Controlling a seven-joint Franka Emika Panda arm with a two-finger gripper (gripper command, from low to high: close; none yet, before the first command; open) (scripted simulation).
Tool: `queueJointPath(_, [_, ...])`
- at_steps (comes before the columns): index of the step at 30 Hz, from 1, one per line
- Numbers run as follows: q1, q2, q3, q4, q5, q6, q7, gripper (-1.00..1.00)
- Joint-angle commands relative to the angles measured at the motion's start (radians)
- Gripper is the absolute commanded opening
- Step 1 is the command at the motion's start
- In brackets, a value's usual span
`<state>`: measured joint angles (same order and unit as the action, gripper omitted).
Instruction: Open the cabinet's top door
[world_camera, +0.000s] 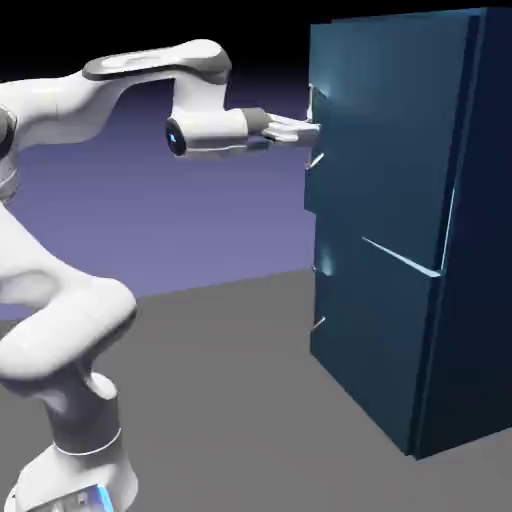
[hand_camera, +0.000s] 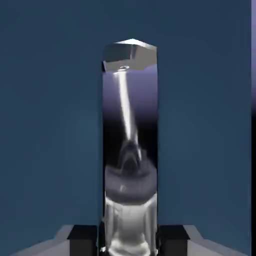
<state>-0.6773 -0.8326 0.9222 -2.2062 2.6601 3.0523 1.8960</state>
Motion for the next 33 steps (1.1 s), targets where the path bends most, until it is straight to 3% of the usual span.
queueJointPath(1, [0.036, 0.000, -0.027, -0.022, -0.016, -0.013, 0.001, -1.00])
queueJointPath(21, [0.745, -0.197, -0.642, -0.450, -0.609, -0.202, 0.210, -1.00])
queueJointPath(33, [0.859, -0.448, -0.933, -0.628, -1.131, -0.416, 0.496, -1.00])
